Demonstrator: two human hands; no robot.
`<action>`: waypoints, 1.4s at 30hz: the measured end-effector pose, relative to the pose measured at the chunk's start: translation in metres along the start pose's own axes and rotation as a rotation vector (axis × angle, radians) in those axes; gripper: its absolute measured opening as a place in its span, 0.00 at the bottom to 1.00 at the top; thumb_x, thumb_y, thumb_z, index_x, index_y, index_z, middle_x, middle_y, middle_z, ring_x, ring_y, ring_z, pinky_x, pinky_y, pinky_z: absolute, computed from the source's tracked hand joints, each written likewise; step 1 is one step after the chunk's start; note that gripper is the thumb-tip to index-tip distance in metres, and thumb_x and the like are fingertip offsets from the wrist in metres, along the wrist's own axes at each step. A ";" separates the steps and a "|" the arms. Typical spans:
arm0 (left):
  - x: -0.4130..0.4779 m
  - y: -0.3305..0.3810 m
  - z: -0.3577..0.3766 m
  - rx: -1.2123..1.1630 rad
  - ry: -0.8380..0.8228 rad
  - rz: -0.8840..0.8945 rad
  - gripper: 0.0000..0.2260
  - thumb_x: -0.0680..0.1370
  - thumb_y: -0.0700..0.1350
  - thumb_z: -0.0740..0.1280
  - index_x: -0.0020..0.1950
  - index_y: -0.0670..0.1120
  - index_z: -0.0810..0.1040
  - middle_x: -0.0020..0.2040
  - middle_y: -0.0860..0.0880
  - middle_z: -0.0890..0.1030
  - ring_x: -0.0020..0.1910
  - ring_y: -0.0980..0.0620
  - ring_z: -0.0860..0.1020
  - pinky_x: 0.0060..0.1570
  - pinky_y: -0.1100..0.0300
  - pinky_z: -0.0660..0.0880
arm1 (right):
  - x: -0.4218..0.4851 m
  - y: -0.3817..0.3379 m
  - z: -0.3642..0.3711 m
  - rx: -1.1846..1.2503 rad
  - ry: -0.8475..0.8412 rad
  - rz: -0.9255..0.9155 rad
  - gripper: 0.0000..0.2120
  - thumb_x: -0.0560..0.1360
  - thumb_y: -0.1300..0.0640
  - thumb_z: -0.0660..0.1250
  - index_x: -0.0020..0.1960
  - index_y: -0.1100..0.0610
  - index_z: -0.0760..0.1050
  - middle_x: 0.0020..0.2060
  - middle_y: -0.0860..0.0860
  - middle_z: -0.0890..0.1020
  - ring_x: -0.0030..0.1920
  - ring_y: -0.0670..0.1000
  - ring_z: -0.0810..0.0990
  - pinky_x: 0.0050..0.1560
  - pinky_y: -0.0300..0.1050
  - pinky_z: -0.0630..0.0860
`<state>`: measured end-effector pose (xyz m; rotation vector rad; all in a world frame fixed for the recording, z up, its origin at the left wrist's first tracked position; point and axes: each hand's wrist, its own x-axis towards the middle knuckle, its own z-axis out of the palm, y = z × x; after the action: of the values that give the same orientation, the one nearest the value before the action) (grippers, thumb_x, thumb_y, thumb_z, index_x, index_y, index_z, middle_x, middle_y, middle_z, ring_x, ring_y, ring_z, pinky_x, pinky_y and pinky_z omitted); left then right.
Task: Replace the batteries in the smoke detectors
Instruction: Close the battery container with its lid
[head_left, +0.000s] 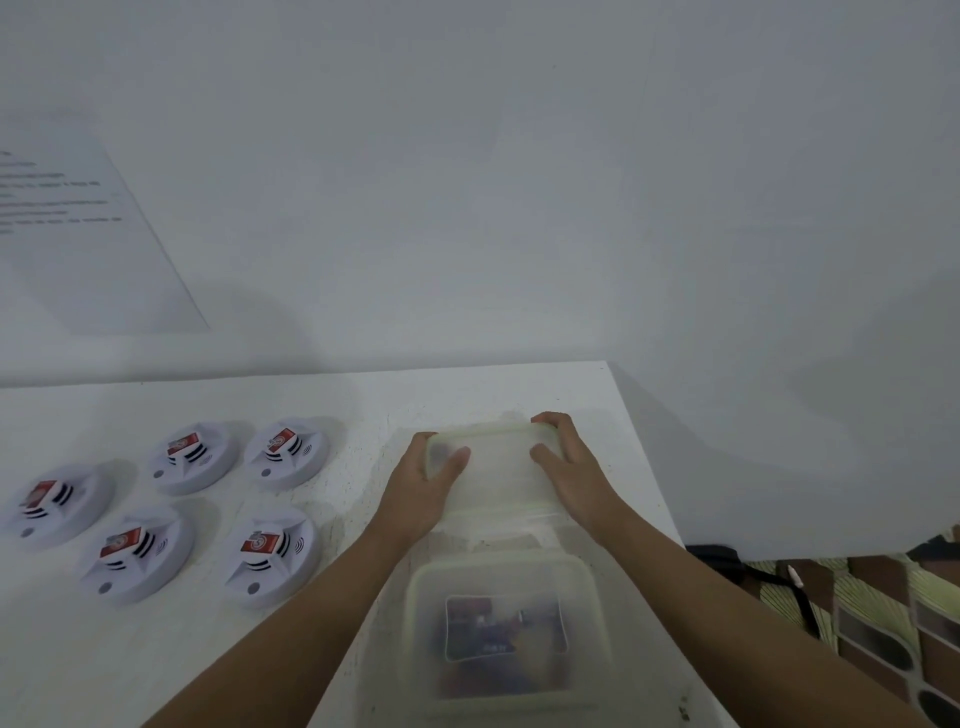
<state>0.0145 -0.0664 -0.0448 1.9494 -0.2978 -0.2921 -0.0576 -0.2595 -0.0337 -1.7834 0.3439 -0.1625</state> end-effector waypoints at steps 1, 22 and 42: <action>0.000 0.000 -0.001 0.045 -0.004 0.010 0.20 0.80 0.59 0.64 0.67 0.52 0.70 0.62 0.56 0.75 0.62 0.53 0.75 0.58 0.63 0.70 | 0.001 -0.002 0.000 -0.007 0.017 -0.010 0.13 0.81 0.59 0.60 0.64 0.47 0.68 0.58 0.48 0.77 0.49 0.49 0.78 0.48 0.41 0.76; 0.004 0.000 -0.020 0.660 -0.232 0.456 0.38 0.68 0.68 0.72 0.74 0.64 0.63 0.76 0.56 0.57 0.77 0.58 0.51 0.73 0.49 0.48 | 0.003 0.002 0.002 0.053 0.038 -0.047 0.14 0.82 0.62 0.60 0.66 0.50 0.70 0.62 0.46 0.76 0.58 0.44 0.76 0.50 0.31 0.76; -0.006 0.015 -0.025 0.622 -0.258 0.295 0.45 0.63 0.74 0.72 0.75 0.68 0.58 0.81 0.63 0.47 0.80 0.60 0.39 0.73 0.43 0.47 | -0.013 -0.007 0.004 0.095 0.145 0.057 0.24 0.82 0.47 0.64 0.77 0.45 0.64 0.73 0.45 0.70 0.70 0.47 0.70 0.70 0.48 0.70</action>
<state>0.0165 -0.0483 -0.0214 2.4331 -0.9249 -0.2767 -0.0673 -0.2502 -0.0265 -1.6703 0.4829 -0.2647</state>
